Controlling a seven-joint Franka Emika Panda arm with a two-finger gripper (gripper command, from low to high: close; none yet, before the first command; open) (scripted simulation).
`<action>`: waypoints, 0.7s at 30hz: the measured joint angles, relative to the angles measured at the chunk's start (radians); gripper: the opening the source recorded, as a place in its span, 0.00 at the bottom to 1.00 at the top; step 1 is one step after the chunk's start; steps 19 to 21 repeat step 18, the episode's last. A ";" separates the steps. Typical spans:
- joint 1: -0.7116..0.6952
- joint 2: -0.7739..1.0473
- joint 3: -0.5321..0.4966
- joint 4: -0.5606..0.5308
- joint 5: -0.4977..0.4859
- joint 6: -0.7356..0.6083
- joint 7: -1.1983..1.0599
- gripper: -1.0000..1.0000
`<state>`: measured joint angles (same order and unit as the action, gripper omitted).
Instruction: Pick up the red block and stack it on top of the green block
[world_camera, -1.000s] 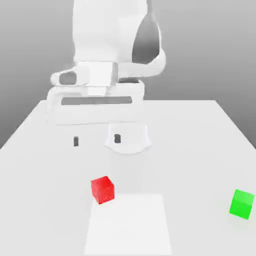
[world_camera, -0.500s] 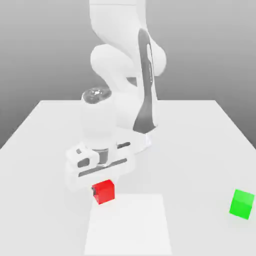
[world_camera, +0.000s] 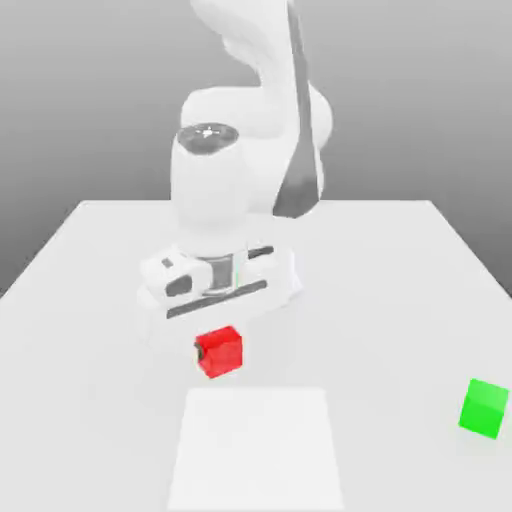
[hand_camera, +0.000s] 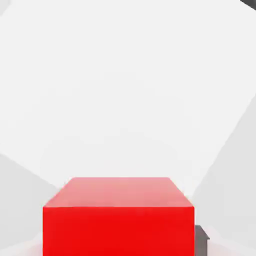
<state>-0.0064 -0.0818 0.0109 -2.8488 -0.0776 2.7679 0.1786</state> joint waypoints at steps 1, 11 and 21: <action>0.051 0.016 0.033 0.033 -0.003 -0.017 0.023 0.00; 0.462 0.216 0.243 0.344 0.003 -0.135 0.216 0.00; 0.499 0.348 0.203 0.362 -0.068 -0.025 0.274 1.00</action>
